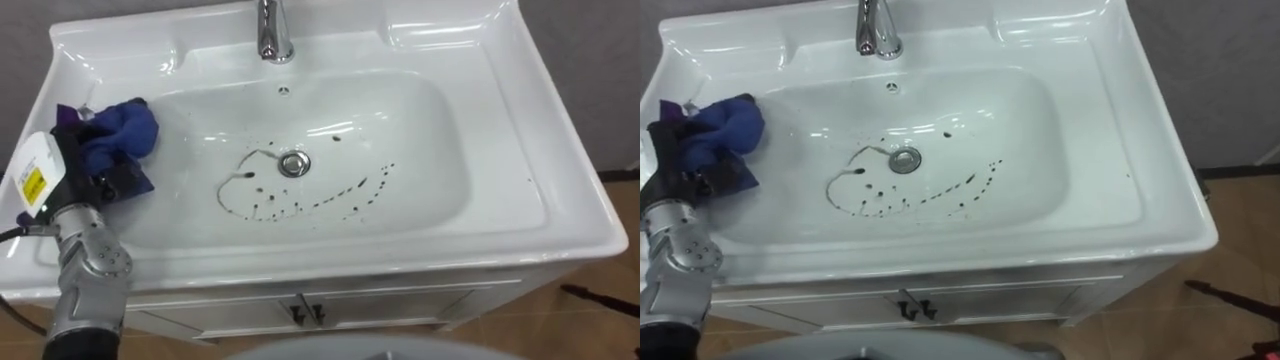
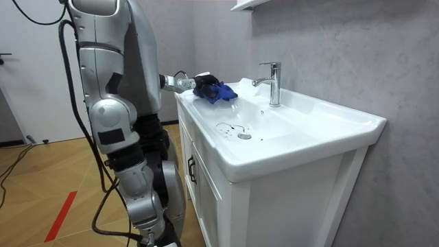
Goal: Wipe basin
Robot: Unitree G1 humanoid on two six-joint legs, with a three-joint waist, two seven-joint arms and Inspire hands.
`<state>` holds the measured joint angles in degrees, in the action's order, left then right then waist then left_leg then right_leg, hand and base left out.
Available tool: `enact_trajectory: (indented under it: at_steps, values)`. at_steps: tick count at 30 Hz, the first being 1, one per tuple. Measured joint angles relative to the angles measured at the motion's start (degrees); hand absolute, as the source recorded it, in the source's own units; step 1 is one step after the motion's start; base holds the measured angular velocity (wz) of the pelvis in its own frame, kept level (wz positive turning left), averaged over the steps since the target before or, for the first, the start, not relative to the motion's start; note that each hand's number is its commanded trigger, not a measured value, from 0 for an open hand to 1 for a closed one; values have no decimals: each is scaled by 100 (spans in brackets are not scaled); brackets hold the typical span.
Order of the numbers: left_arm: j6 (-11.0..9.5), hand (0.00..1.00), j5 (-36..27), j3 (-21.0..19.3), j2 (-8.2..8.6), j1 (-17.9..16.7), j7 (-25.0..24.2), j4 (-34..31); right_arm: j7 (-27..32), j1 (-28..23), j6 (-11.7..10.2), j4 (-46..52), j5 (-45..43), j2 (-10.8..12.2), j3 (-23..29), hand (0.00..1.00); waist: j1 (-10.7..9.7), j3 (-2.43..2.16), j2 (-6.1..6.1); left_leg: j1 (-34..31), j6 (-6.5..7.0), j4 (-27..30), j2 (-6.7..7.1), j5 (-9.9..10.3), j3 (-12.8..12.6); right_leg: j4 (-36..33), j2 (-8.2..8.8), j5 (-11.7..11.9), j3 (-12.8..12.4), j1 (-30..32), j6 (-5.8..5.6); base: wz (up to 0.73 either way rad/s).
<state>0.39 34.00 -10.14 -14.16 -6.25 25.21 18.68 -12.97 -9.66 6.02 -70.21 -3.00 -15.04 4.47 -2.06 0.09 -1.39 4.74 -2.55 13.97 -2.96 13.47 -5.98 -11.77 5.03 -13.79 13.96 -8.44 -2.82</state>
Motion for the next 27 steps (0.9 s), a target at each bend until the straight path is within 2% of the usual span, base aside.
enact_trajectory:
  at_steps: [3,5,7,12,21,27]
  values:
    - [-90,100,-7,285,-1,1,7,-274,22,66,-122,-2,3,15,-111,0,-58,33,29,-74,0,40,0,0,8,-17,1,0,3,60,1,1]
    - [-169,100,-5,440,0,9,8,-428,23,94,-182,-3,17,40,-111,0,-84,33,32,-118,0,67,-5,0,5,-41,0,1,-7,112,1,-2]
    - [-349,100,-4,585,-1,21,14,-541,26,129,-272,-35,26,77,-110,0,-130,61,62,-143,0,69,-17,0,-1,-77,-2,1,-1,157,2,0]
    - [-444,100,2,767,-2,54,16,-653,31,180,-351,-97,44,97,-110,0,-263,53,60,-262,0,99,-22,0,-8,-96,-6,8,-28,283,12,-2]
    - [-578,100,225,873,-8,174,169,-887,29,166,-354,-109,279,91,-127,0,-262,36,26,-297,0,129,-29,0,-76,-105,-14,21,-136,344,28,-4]
    - [-576,100,460,1046,-6,173,171,-886,30,158,-355,-93,236,84,-146,0,-275,36,6,-300,0,139,-33,0,-85,-102,-14,41,-129,345,30,0]
